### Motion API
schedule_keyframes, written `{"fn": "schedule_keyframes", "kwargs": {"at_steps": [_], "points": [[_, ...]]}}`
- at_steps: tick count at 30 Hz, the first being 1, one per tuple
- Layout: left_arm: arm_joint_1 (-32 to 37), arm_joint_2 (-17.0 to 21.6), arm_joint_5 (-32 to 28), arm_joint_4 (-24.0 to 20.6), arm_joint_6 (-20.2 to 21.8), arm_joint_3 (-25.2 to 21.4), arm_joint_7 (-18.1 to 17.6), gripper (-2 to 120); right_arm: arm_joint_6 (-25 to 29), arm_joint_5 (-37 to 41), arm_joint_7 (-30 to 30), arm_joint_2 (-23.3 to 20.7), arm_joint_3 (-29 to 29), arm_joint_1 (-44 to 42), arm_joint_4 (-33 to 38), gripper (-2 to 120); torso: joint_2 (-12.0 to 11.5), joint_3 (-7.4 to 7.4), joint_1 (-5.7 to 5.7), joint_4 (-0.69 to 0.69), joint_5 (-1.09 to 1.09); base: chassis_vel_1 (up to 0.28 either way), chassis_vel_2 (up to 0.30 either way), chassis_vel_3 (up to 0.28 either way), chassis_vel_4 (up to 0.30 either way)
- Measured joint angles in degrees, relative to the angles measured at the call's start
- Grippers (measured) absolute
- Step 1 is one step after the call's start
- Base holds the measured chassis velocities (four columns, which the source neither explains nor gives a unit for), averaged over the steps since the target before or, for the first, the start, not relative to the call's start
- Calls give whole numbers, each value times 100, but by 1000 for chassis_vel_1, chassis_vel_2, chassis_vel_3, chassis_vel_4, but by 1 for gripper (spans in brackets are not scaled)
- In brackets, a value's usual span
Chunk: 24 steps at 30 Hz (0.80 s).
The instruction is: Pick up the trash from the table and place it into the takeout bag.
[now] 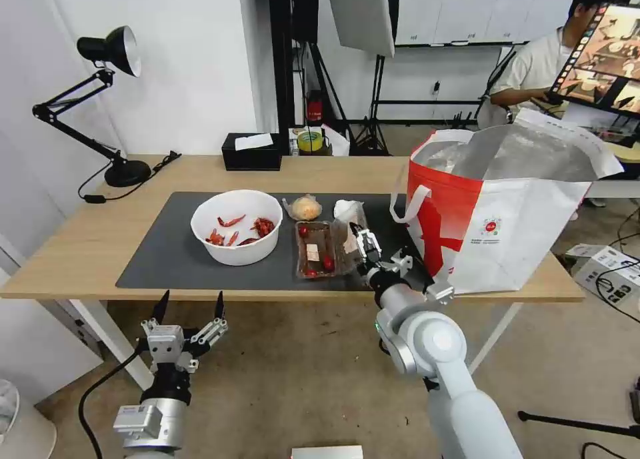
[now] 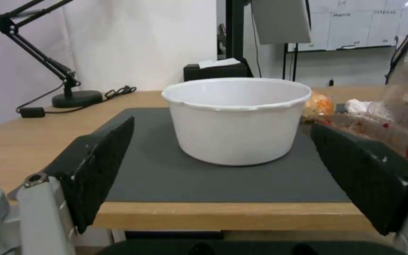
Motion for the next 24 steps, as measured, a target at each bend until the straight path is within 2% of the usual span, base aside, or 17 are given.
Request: {"fn": "schedule_keyframes", "kwargs": {"at_steps": [5, 11, 19, 24], "points": [[44, -18, 6, -37, 0, 4, 0, 100, -106, -82, 88, 107, -216, 156, -75, 100, 0, 0, 0, 1, 0, 0, 0, 0, 0], [80, -25, 16, -73, 0, -4, 0, 100, -777, -165, 507, 212, -568, 337, -272, 100, 0, 0, 0, 1, 0, 0, 0, 0, 0], [112, -60, 35, -127, -3, 8, 1, 100, -865, -200, 629, 90, -637, 359, -262, 100, 0, 0, 0, 1, 0, 0, 0, 0, 0], [138, -55, 40, -162, -12, -5, 1, 100, -865, -163, 412, -163, -587, 290, -51, 100, 0, 0, 0, 0, 0, 0, 0, 0, 0]]}}
